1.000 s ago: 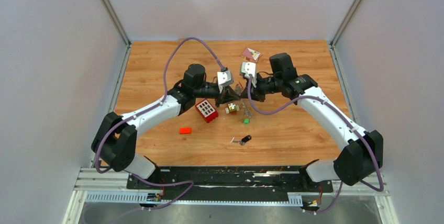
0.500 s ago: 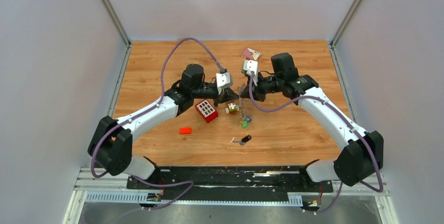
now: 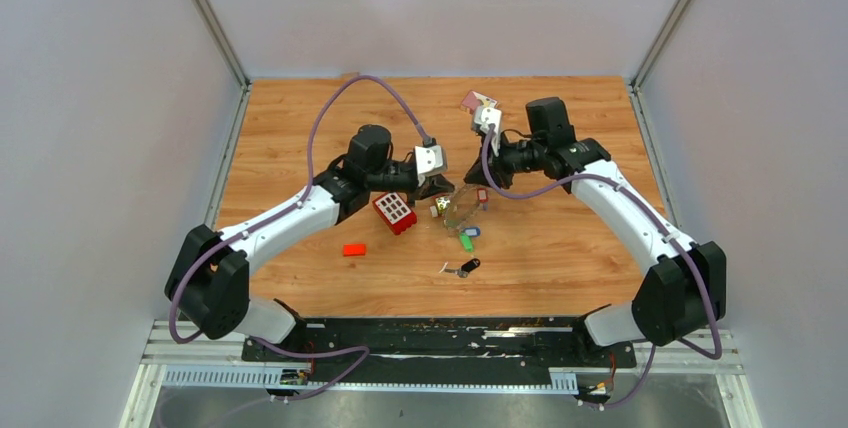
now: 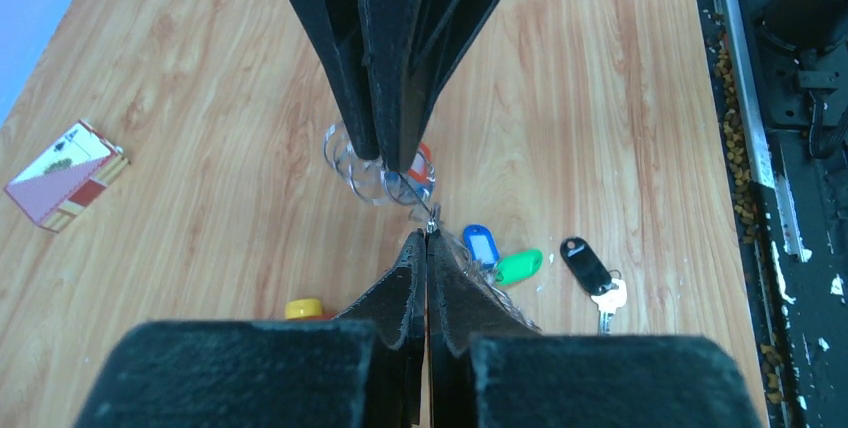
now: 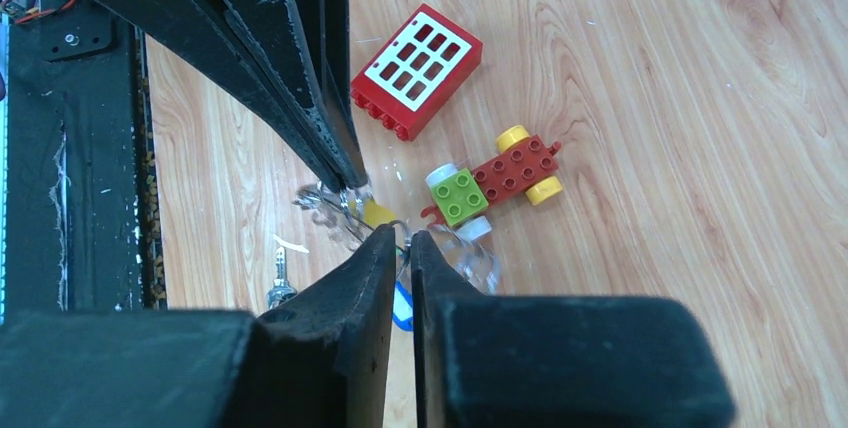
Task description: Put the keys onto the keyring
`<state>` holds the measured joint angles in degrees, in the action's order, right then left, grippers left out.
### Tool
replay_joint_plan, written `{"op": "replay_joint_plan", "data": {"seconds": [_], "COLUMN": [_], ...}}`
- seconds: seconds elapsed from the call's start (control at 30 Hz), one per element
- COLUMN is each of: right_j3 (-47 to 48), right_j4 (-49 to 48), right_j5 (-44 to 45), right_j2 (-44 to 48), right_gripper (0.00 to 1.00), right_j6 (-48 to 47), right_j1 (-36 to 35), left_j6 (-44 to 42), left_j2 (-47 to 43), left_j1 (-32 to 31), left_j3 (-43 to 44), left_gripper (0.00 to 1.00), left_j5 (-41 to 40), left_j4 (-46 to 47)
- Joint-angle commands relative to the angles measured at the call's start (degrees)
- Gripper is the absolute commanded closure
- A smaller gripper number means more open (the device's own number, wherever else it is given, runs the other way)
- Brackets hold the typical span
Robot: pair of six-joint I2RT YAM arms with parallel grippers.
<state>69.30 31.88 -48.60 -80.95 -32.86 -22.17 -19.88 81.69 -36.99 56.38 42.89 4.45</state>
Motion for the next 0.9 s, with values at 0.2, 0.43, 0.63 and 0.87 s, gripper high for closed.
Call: {"op": "replay_joint_plan", "data": {"seconds": [0.2,0.43,0.63,0.87], "right_j3": [2.4,1.4,-0.2,0.0], "right_j4": [-0.6,1.6,1.7,0.8], "right_j5": [-3.8,-7.0,-7.5,-4.9], "right_j2": [1.2,2.1,1.0,-0.4], "right_gripper": [0.58,0.58,0.58,0.64], "right_j6": [-3.1,-6.6,-8.5,-8.7], "right_j1": [1.0,0.8,-0.7,-2.6], "left_j6": [-0.4,3.1,5.7,7.8], "left_j2": [-1.8,-2.3,-2.3,-2.3], "left_j1": [0.2,0.2,0.1,0.1], "left_j3": [2.5,0.6,0.4,0.1], "left_gripper": [1.00,1.00,1.00,1.00], "left_j5": [0.5,1.2,1.4,2.3], "left_j4": [-0.9,3.2,5.3,6.9]}}
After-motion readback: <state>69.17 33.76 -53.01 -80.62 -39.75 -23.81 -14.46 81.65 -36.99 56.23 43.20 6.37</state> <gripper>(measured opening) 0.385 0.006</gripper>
